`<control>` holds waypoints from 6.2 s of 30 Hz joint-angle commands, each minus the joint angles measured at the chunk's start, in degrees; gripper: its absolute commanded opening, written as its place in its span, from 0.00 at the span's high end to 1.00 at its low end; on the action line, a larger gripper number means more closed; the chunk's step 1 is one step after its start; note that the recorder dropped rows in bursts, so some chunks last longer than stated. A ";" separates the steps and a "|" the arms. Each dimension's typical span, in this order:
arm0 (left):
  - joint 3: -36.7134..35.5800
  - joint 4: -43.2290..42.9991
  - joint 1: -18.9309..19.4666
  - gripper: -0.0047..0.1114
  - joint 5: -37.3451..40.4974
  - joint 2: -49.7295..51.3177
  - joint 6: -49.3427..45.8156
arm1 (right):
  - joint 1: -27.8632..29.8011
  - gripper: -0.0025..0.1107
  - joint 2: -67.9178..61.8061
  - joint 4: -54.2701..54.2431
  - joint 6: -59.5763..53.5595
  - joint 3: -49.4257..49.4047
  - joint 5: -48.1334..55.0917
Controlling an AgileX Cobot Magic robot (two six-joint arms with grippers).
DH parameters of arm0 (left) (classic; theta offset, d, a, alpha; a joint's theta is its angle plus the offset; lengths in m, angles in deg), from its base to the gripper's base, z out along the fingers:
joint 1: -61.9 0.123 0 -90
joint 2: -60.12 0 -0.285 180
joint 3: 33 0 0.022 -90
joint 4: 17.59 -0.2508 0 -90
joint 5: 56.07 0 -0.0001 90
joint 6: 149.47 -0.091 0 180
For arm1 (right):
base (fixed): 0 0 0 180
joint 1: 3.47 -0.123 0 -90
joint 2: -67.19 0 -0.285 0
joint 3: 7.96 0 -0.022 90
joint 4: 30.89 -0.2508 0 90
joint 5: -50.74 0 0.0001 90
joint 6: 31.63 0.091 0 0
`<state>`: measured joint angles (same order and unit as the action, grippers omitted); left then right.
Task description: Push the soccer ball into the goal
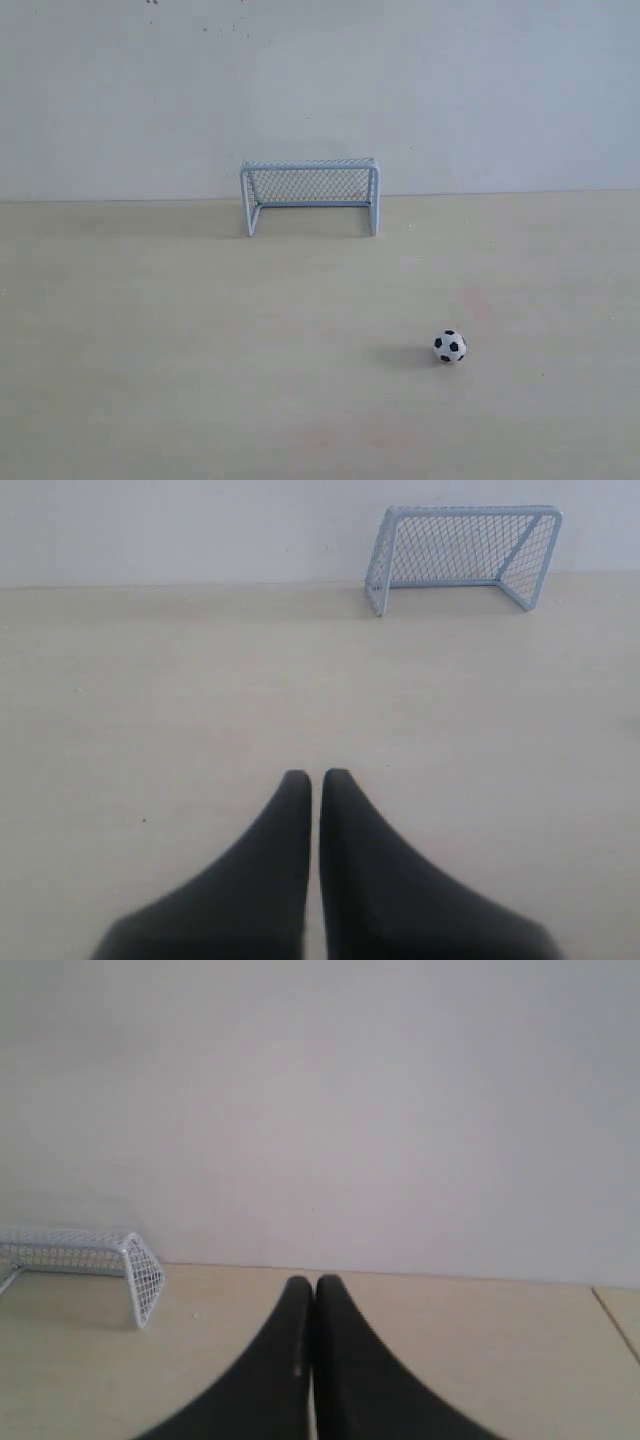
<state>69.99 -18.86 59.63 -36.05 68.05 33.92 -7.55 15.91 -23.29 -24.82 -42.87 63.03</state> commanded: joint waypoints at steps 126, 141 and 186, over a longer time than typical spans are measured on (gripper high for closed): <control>-0.20 -0.07 0.08 0.92 -0.27 -0.15 -0.16 | -19.79 0.98 -45.71 -38.46 -89.64 11.95 33.59; -0.20 -0.07 0.08 0.92 -0.27 -0.15 -0.16 | -19.79 0.98 -45.71 -38.65 -89.64 11.95 32.62; -0.20 -0.07 0.08 0.92 -0.27 -0.15 -0.16 | -12.27 0.98 14.96 -51.21 -38.49 -25.75 -13.47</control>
<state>69.99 -18.86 59.63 -36.05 68.05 33.92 -21.68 24.32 -73.70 -67.03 -64.36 54.16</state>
